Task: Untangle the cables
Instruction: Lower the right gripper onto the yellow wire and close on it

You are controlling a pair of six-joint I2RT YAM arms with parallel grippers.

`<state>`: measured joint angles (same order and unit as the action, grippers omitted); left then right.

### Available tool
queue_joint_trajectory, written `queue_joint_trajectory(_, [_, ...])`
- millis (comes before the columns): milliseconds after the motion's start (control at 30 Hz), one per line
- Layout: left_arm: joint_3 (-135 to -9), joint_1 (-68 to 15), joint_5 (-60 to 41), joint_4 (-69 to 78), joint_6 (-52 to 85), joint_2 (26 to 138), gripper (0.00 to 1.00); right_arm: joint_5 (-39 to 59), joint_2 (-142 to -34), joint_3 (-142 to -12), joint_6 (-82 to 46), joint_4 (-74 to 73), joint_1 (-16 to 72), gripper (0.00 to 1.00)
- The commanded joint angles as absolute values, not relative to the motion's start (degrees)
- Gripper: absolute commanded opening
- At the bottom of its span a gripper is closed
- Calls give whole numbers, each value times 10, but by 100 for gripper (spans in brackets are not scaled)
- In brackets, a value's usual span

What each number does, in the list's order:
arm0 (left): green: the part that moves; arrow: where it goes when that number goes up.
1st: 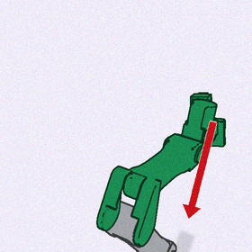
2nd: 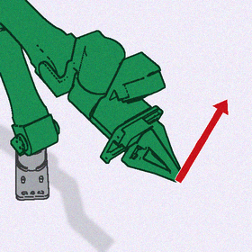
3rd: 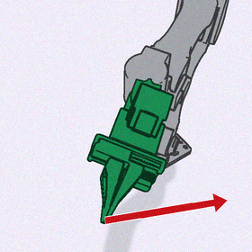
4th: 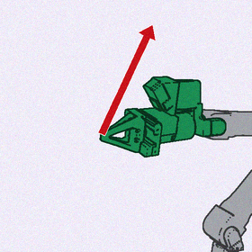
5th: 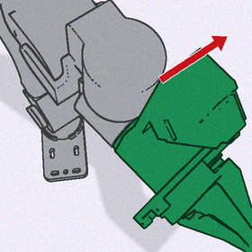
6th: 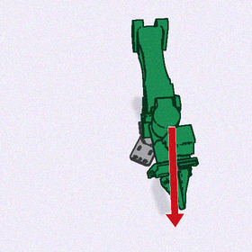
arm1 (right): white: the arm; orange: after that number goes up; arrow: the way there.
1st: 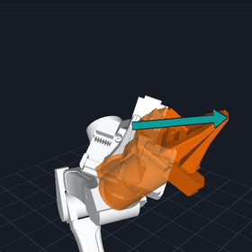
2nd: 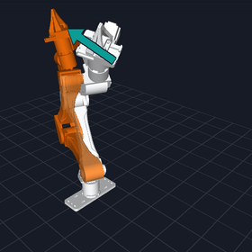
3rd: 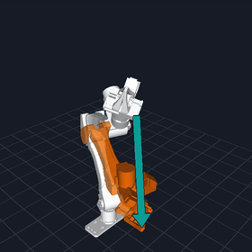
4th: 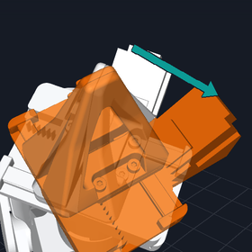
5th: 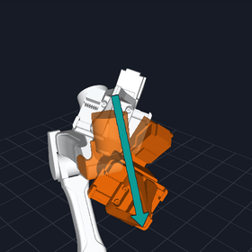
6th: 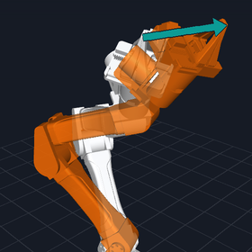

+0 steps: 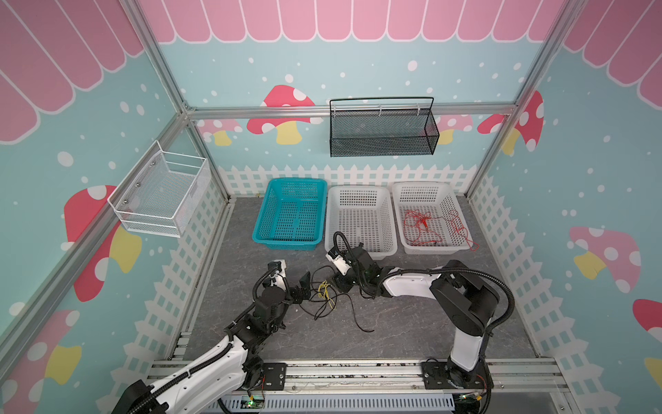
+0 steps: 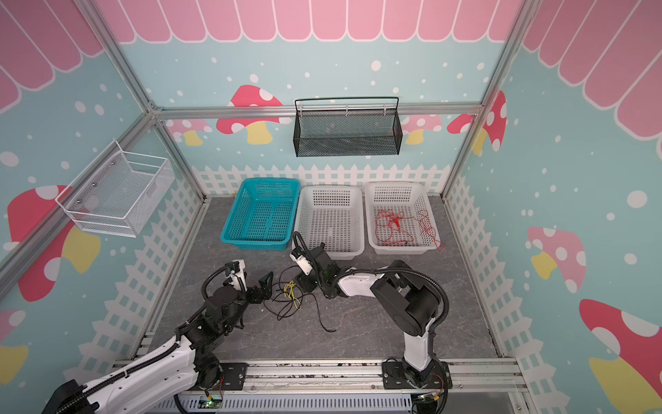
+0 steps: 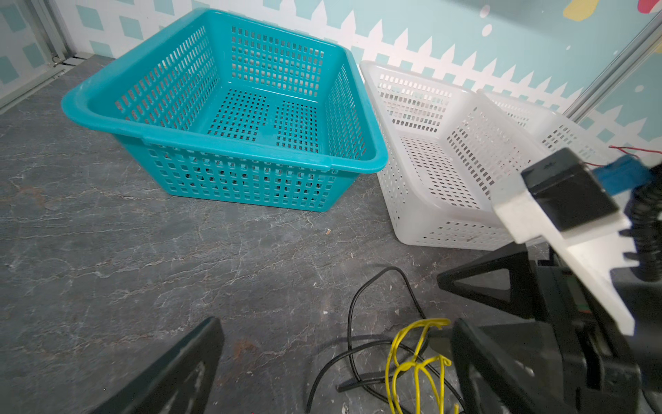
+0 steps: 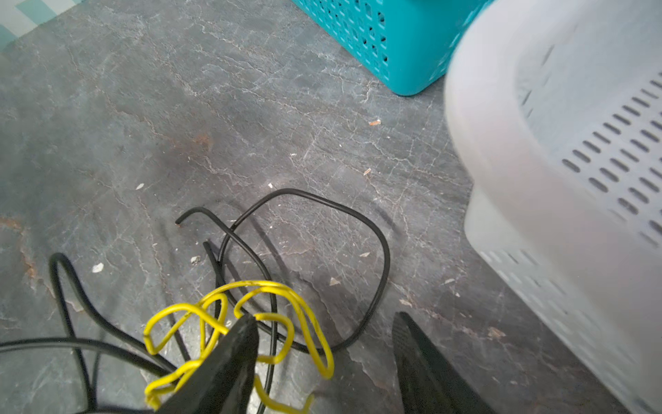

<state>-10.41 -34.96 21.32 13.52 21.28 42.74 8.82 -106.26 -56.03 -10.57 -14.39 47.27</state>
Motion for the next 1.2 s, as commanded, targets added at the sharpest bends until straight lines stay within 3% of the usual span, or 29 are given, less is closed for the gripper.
queue_joint_trajectory(0, [-104, -346, 221, 127, 223, 419, 99, 108, -1072, -567, -94, -149, 476, 53])
queue_joint_trajectory(200, [-108, -345, 221, 123, 218, 421, 99, 111, -1056, -561, -90, -147, 476, 15])
queue_joint_trajectory(467, [-112, -344, 216, 119, 215, 420, 99, 87, -1001, -562, -75, -136, 476, 0])
queue_joint_trajectory(633, [-112, -343, 204, 120, 208, 419, 99, 75, -961, -563, -62, -124, 476, 0])
queue_joint_trajectory(767, [-114, -343, 195, 120, 206, 415, 99, 49, -960, -567, -44, -98, 476, 24])
queue_joint_trajectory(867, [-112, -343, 199, 117, 207, 411, 99, 43, -972, -559, -33, -84, 477, 33])
queue_joint_trajectory(1167, [-112, -342, 200, 110, 211, 403, 99, 43, -1000, -520, -34, -104, 476, 35])
